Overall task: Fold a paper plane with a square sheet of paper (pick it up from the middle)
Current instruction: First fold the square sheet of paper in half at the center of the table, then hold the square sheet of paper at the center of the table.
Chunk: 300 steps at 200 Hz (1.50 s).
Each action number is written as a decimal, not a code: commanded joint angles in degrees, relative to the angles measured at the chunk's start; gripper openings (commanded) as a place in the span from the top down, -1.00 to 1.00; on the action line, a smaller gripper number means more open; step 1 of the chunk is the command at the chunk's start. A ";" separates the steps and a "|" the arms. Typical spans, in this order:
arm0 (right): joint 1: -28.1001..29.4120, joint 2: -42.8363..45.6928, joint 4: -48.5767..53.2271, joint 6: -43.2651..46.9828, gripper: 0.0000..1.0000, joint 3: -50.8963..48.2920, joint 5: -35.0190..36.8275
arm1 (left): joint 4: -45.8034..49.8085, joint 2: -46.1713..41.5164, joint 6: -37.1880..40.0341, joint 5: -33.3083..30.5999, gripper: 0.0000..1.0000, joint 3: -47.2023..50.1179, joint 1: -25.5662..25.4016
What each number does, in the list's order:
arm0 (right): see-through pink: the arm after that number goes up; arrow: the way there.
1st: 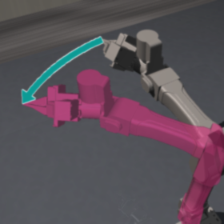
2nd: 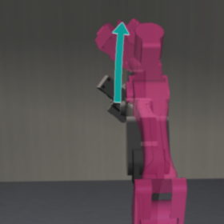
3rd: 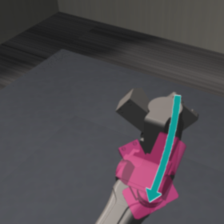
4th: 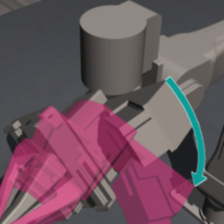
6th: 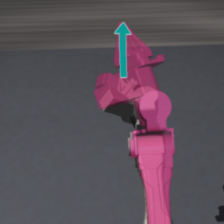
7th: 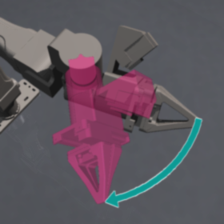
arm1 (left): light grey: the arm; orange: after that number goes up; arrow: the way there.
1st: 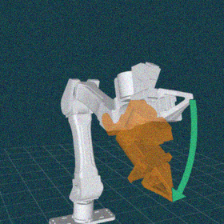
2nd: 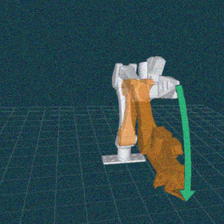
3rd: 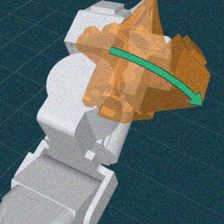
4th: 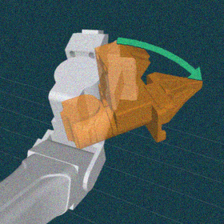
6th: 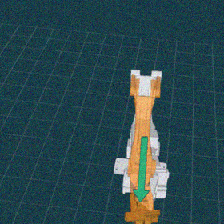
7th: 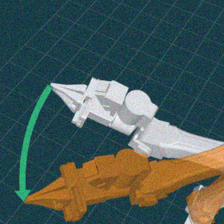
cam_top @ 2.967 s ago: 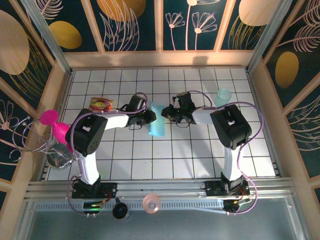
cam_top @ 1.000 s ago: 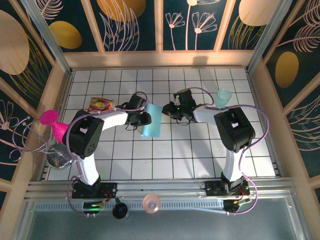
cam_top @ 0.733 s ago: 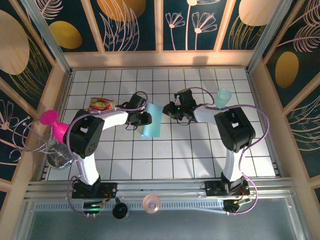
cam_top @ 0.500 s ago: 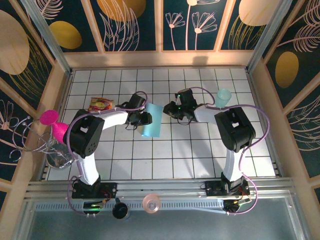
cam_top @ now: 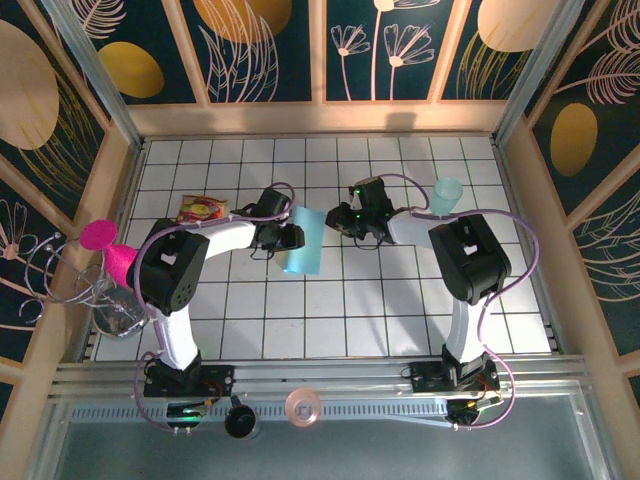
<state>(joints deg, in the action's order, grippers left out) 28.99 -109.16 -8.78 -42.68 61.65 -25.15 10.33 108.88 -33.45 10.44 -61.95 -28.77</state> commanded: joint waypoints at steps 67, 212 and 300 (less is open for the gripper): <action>0.45 -1.39 -1.33 0.11 0.59 -0.34 -0.32 | 3.36 9.93 4.07 -2.16 0.07 1.62 -1.65; 2.03 -3.82 -1.71 0.00 0.61 1.27 -3.32 | 3.74 11.57 3.92 -2.49 0.05 0.61 -1.93; 3.88 -5.79 -2.12 -0.39 0.63 2.64 -4.54 | 3.74 12.23 4.45 -2.43 0.05 0.87 -1.99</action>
<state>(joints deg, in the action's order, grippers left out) 32.58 -113.56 -9.67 -42.70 62.59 -28.67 14.20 110.69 -30.37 8.40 -64.95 -29.80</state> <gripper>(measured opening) 0.186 0.478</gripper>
